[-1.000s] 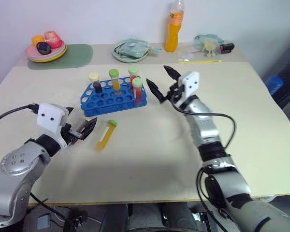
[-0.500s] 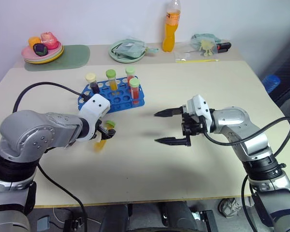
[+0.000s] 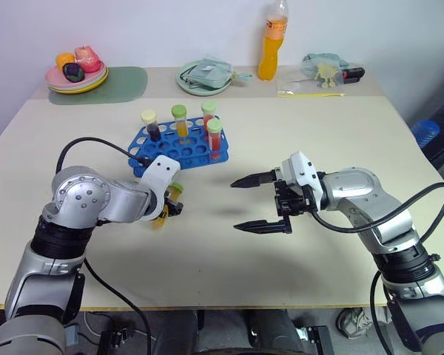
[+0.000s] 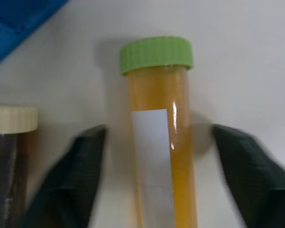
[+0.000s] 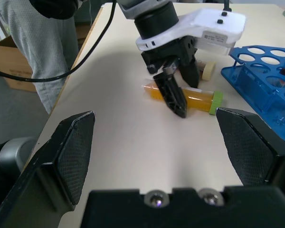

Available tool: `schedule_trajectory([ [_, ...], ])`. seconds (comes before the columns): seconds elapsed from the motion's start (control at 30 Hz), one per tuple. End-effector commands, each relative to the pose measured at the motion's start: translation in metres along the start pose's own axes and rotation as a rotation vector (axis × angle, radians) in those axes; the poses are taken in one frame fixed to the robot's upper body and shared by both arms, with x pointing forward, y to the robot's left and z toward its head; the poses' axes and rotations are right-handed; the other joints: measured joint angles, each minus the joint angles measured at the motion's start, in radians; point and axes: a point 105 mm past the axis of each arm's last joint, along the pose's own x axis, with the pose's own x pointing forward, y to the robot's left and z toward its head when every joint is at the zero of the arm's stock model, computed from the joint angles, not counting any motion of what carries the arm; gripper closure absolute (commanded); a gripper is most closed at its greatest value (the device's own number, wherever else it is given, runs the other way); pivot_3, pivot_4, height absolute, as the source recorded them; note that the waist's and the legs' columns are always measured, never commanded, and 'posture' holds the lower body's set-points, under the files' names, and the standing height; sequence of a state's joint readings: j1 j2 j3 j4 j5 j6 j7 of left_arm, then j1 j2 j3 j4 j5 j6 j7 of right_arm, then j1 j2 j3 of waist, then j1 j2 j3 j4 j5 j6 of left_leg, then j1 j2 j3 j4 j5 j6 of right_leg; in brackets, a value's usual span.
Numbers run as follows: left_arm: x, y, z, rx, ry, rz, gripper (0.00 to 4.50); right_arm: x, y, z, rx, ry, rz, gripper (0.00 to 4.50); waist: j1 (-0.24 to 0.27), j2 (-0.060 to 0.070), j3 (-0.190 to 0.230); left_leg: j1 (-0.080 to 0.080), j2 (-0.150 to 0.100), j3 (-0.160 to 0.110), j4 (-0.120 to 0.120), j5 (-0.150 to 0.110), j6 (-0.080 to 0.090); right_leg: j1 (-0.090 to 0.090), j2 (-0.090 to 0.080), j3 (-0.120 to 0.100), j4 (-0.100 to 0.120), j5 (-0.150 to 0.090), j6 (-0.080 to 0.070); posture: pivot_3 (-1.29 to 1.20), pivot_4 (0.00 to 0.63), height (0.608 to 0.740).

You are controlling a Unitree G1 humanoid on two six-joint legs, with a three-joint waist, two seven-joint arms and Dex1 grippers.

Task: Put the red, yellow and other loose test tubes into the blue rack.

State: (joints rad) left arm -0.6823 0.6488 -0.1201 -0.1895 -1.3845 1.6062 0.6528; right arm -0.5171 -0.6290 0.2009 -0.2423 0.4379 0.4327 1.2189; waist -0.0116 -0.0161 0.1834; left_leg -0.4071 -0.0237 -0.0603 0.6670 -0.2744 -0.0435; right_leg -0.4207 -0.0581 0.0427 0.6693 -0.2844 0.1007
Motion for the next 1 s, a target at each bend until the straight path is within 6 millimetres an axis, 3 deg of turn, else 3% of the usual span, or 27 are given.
schedule_trajectory([
  [0.03, -0.007, 0.008, 0.008, -0.021, -0.028, 0.035, 2.92, 0.002, 0.004, 0.010, -0.043, -0.020, 0.014, 0.00, -0.001, 0.000, 0.000, 0.000, 0.000, 0.000, 0.000, 0.000, 0.000, 0.000, 0.000, 0.000, 0.000, 0.000, 0.000, 0.00, 0.150, 0.729],
  [0.1, -0.010, 0.009, 0.010, -0.019, -0.034, 0.039, 3.67, 0.002, 0.005, 0.010, -0.043, -0.019, 0.016, 0.00, -0.002, 0.000, 0.000, 0.000, 0.000, 0.000, 0.000, 0.000, -0.001, 0.000, 0.000, 0.000, 0.000, 0.000, 0.000, 0.00, 0.150, 0.729],
  [0.23, -0.020, 0.013, 0.015, -0.021, -0.068, 0.038, 3.67, 0.003, 0.005, 0.010, -0.043, -0.017, 0.017, 0.00, -0.001, 0.000, 0.000, 0.000, 0.000, 0.000, 0.000, 0.000, -0.001, 0.000, 0.000, 0.000, 0.000, 0.000, 0.000, 0.00, 0.150, 0.729],
  [0.33, -0.041, 0.017, 0.027, -0.034, -0.172, 0.030, 3.67, 0.003, 0.004, 0.010, -0.042, -0.017, 0.012, 0.00, -0.003, 0.000, 0.000, 0.000, 0.000, 0.000, 0.000, 0.001, -0.001, -0.001, 0.000, 0.000, 0.000, 0.000, 0.000, 0.00, 0.150, 0.729],
  [0.43, -0.072, 0.015, 0.049, -0.047, -0.360, -0.002, 3.67, 0.002, 0.003, 0.011, -0.041, -0.022, -0.001, 0.00, -0.001, 0.000, 0.000, -0.001, 0.000, 0.000, 0.000, 0.001, -0.002, -0.002, 0.000, 0.000, 0.000, 0.000, 0.000, 0.00, 0.150, 0.729],
  [0.5, -0.103, 0.019, 0.075, -0.010, -0.633, 0.098, 3.67, 0.004, -0.002, 0.015, -0.033, -0.046, -0.031, 0.00, 0.000, 0.000, 0.000, -0.001, 0.000, 0.000, 0.000, 0.001, -0.002, -0.001, 0.000, 0.000, 0.000, 0.000, 0.000, 0.00, 0.150, 0.729],
  [0.57, -0.116, 0.025, 0.081, 0.038, -0.781, 0.207, 3.67, 0.006, -0.008, 0.018, -0.027, -0.076, -0.069, 0.00, 0.001, 0.000, 0.000, -0.001, -0.001, 0.001, 0.000, 0.001, -0.002, -0.001, 0.000, 0.000, -0.001, 0.000, 0.000, 0.00, 0.150, 0.729],
  [0.67, -0.113, 0.032, 0.087, 0.062, -0.932, 0.336, 3.67, 0.015, -0.014, 0.023, 0.003, -0.134, -0.117, 0.00, -0.001, 0.000, 0.000, 0.000, -0.001, 0.002, -0.001, 0.001, -0.002, 0.000, 0.002, 0.000, -0.001, 0.000, 0.000, 0.00, 0.150, 0.729],
  [0.8, -0.101, 0.025, 0.102, 0.053, -1.150, 0.445, 3.67, 0.026, -0.016, 0.020, 0.039, -0.171, -0.158, 0.00, 0.010, -0.002, -0.001, -0.001, -0.001, 0.001, -0.001, 0.002, -0.001, 0.000, 0.002, -0.002, -0.001, 0.000, 0.000, 0.00, 0.150, 0.729],
  [1.0, -0.059, 0.022, 0.118, 0.001, -1.320, 0.580, 3.67, 0.030, -0.017, 0.022, 0.068, -0.203, -0.191, 0.00, 0.025, -0.002, -0.001, -0.001, -0.003, 0.002, -0.001, 0.002, 0.002, 0.001, 0.001, -0.001, -0.004, 0.002, 0.003, 0.00, 0.150, 0.729],
])
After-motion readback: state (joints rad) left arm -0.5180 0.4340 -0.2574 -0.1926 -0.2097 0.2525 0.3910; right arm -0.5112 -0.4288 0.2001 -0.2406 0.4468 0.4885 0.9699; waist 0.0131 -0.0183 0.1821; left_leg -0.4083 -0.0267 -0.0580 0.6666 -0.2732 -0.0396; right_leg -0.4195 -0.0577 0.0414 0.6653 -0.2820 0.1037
